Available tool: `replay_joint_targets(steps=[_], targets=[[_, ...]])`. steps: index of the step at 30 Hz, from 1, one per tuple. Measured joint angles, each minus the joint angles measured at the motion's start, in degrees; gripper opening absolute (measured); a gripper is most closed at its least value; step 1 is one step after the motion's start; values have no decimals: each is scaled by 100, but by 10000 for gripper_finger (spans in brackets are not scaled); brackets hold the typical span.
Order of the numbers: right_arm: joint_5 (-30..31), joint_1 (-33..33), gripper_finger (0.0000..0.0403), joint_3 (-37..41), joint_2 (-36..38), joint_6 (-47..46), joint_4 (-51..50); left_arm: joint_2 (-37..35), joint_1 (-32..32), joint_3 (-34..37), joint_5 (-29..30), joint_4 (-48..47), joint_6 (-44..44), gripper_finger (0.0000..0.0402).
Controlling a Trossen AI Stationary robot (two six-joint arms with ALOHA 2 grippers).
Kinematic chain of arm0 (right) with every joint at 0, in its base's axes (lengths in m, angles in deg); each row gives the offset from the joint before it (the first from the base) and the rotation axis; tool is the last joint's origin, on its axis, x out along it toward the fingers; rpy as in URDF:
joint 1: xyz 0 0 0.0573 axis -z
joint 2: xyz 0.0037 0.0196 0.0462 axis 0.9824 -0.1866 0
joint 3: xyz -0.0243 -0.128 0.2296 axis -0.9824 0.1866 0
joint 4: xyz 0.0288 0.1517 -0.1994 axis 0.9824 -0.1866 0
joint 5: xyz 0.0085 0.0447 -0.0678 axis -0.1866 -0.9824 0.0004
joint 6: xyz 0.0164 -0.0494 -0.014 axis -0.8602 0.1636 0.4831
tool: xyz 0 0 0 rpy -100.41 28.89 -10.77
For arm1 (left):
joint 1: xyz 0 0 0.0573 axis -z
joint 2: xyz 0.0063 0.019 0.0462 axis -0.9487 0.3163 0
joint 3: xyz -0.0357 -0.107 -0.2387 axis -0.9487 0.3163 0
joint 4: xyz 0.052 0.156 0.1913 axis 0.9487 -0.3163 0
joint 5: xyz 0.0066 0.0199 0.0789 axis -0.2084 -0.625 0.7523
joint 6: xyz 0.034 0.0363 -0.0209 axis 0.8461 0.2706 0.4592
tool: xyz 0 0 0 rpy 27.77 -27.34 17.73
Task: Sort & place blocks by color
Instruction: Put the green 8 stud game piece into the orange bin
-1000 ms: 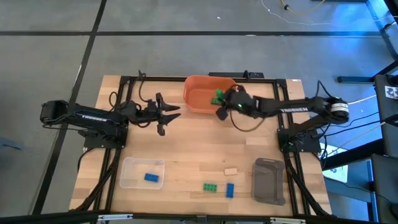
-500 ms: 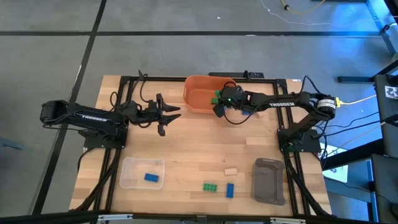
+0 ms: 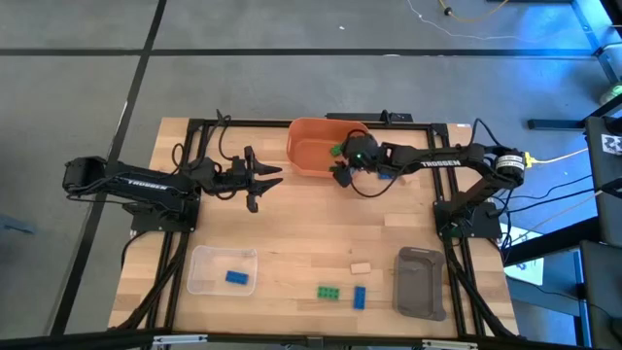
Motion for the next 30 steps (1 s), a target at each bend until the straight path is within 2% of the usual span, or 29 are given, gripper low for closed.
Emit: replay_joint_targets(steps=[3, 7, 11, 15, 18, 20, 23, 27, 30], targets=[[-3, -78, 303, -26, 250, 293, -30, 0, 2, -2, 0, -12, 0, 127], [-230, -516, 317, -37, 861, 538, -196, 2, 2, -2, 0, -57, 0, 127], [-1322, -1182, 318, 218, 1365, 551, 48, 2, 4, -4, 0, -57, 0, 127], [-2716, -2004, 319, 829, 1538, 371, 1086, 2, 2, -4, -2, -61, -7, 127], [-3240, -2631, 319, 1106, 1527, -55, 1787, 2, 2, -4, 0, -61, -6, 127], [-3021, -3081, 319, 1123, 1444, -435, 1990, 2, 2, -4, 0, -57, -4, 127], [-2343, -3740, 319, 851, 1215, -632, 1736, 2, 2, -4, 0, -28, -4, 127], [-1733, -4379, 319, 291, 777, -536, 875, 2, 2, -4, 0, -28, -2, 127], [-1309, -4642, 319, -41, 404, -817, 270, 2, 0, -4, 0, -28, -2, 127]])
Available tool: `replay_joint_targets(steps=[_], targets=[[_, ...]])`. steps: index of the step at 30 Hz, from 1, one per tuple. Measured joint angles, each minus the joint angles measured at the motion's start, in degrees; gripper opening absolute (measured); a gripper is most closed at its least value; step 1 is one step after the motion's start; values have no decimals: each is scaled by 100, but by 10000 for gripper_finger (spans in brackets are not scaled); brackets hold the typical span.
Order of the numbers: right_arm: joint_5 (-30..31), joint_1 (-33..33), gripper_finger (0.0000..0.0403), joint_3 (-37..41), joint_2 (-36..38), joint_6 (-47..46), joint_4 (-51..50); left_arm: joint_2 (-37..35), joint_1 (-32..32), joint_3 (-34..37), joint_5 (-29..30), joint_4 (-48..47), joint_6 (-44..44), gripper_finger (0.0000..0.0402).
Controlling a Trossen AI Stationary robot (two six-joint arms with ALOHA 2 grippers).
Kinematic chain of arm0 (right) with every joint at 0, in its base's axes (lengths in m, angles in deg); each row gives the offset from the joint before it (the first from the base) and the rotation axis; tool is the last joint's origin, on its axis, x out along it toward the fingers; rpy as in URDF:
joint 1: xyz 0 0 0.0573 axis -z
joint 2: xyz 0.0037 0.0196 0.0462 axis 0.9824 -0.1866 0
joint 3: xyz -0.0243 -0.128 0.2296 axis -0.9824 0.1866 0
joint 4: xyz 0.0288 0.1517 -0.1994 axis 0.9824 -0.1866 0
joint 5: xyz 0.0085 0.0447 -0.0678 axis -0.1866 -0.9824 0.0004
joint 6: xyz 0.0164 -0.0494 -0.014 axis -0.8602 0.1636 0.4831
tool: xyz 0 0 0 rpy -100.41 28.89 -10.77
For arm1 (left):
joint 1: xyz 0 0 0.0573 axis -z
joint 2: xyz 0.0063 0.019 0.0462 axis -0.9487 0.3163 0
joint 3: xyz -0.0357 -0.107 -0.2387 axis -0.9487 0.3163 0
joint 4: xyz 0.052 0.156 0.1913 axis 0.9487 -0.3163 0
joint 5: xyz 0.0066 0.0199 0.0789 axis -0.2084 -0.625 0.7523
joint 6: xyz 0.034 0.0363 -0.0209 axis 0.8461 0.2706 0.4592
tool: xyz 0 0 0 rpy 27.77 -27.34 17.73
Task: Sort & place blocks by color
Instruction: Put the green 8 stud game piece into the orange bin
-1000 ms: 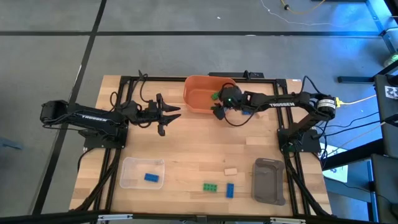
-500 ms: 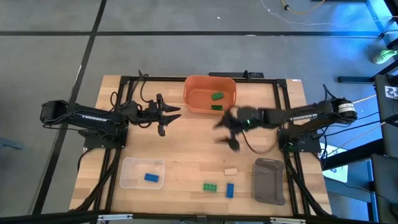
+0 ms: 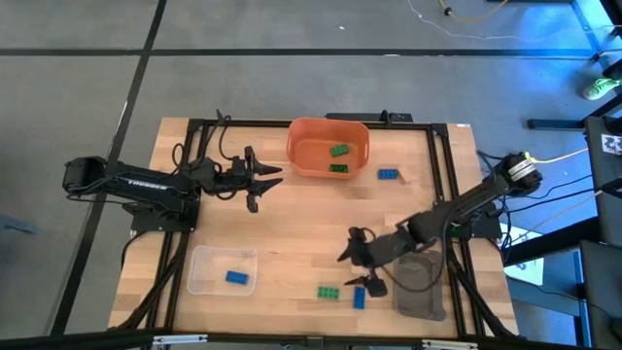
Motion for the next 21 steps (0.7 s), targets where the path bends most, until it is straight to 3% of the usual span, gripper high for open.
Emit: replay_joint_targets(steps=[5, 13, 21], targets=[[38, -205, 319, -359, -780, -449, -245, 0, 0, 0, 0, 5, 0, 127], [17, -564, 319, -1328, -2068, -421, -827, 0, 0, 0, 0, 6, 4, 127], [1272, -814, 319, -2318, -2862, -665, -1511, 0, 0, 0, 68, 61, 301, 127]])
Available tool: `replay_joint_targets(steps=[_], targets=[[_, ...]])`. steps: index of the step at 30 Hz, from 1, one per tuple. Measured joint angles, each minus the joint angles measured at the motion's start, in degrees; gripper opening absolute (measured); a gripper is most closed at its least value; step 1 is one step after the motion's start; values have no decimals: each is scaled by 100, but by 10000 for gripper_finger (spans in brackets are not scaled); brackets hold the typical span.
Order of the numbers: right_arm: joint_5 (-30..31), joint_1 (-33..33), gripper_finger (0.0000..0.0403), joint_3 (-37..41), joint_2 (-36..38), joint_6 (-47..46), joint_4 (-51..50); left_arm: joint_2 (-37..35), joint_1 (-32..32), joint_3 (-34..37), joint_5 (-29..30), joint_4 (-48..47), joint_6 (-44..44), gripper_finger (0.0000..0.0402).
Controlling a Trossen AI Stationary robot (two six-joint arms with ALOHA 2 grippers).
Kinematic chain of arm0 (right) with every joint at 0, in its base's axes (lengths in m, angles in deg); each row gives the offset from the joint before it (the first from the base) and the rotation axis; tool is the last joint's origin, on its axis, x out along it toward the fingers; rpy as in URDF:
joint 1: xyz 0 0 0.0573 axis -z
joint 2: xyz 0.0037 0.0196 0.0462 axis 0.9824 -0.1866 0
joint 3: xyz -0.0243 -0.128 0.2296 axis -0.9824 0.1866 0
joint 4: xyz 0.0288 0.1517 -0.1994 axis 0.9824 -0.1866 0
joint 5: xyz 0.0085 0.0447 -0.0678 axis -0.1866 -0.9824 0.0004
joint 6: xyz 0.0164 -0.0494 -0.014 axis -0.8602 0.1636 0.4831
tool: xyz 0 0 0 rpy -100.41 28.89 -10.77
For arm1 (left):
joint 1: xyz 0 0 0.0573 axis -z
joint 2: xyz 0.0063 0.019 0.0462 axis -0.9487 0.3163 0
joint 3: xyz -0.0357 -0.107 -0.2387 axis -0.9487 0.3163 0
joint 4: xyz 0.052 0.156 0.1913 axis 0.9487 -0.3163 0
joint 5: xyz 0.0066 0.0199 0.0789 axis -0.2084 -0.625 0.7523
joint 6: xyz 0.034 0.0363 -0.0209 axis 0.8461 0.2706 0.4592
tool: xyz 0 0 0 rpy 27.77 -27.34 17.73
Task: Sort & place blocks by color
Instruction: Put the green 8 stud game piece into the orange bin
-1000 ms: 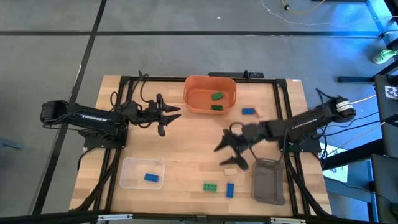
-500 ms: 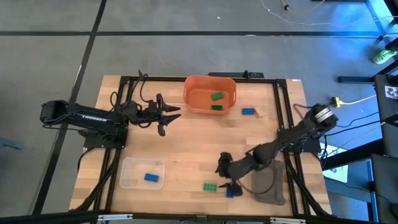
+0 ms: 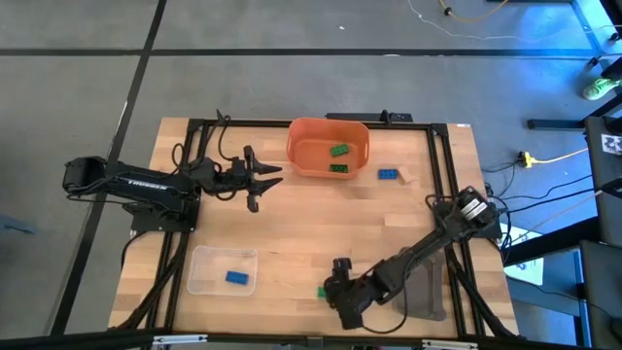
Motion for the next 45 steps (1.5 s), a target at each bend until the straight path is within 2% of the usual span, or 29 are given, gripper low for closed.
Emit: replay_joint_targets(steps=[5, 14, 20, 24, 28, 32, 37, 40, 42, 45], targets=[[200, -2, 319, -98, -157, -469, -26, 0, 0, -2, 105, 82, 118, 127], [-194, -2, 319, -96, -501, -1006, -81, 0, 0, -2, 106, 120, 112, 127], [-111, -5, 311, -117, -643, -1287, -88, 0, 2, -2, 105, 124, 107, 127], [65, -6, 253, -113, -649, -1430, -169, 0, 1, -2, 105, 123, 107, 127], [52, 3, 144, -120, -656, -1376, -485, 0, 2, -2, 105, 123, 107, 127], [232, -2, 140, -120, -547, -821, -933, 0, 2, -2, 103, 120, 107, 127], [788, 193, 140, 305, 30, -529, -1929, 0, 15, -2, 37, 114, -4, 127], [1075, 330, 140, 1016, 771, -744, -1727, 0, 15, -2, 33, 111, -33, 127], [1228, 402, 140, 1604, 1366, -828, -1127, 0, 15, -2, 33, 67, -35, 127], [1397, 622, 140, 2639, 2172, -366, 523, -2, 15, -2, 35, 68, -15, 127]])
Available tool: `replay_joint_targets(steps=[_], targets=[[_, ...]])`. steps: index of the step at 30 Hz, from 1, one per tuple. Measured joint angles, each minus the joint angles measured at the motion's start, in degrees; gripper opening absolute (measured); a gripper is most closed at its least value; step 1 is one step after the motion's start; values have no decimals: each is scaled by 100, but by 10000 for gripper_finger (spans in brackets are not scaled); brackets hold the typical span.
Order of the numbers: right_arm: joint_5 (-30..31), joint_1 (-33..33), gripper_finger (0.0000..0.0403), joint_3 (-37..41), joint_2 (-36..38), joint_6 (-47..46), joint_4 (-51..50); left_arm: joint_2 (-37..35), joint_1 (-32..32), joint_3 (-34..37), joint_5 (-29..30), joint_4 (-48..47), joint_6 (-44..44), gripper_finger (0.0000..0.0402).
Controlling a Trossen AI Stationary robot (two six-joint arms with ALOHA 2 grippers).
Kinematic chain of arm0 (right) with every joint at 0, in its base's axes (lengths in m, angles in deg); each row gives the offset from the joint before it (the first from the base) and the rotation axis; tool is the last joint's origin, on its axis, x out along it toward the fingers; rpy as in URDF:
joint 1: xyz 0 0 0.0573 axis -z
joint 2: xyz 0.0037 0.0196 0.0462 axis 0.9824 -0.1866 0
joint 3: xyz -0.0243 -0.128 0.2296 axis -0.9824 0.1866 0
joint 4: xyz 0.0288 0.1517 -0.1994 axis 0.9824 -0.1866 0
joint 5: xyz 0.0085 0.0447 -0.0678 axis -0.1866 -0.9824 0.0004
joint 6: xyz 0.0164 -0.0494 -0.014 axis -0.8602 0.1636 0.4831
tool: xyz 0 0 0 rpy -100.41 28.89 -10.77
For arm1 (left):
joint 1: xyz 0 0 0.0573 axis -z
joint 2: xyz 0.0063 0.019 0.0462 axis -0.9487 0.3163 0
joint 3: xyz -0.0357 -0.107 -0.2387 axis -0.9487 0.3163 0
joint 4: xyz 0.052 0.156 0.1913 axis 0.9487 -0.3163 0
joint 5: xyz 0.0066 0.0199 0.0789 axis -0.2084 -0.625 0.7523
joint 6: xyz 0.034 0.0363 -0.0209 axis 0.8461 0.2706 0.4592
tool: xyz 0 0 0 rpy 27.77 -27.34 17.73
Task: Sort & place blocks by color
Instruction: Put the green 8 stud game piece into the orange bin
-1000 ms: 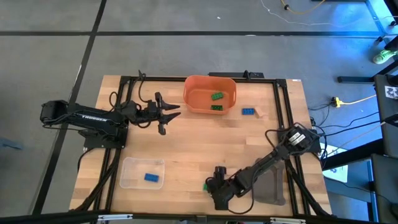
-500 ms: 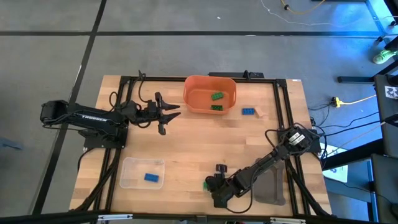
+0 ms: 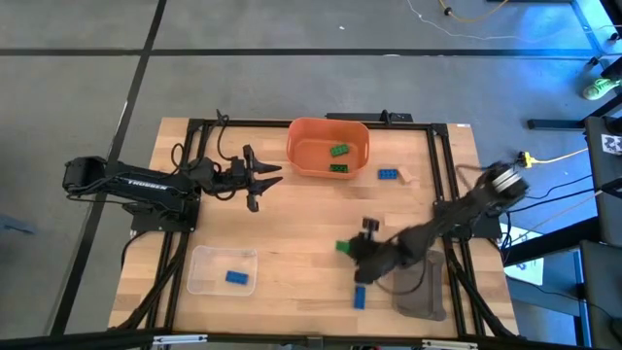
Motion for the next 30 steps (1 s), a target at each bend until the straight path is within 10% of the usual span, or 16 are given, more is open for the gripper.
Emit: replay_joint_targets(steps=[7, 11, 17, 30], targets=[[-193, 1140, 140, 2065, 1056, 1843, 4730, 0, -2, 0, -2, 4, 11, 127], [-1419, 2095, 140, 2625, 1090, 2415, 6974, -2, -4, -2, -345, -123, 7, 127], [-2758, 3071, 140, 2599, 1113, 2482, 7293, 0, 0, 2, -1041, -299, 20, 127], [-2949, 3304, 140, 2574, 1113, 2794, 7186, 1, 0, 2, -850, -96, 160, 127]])
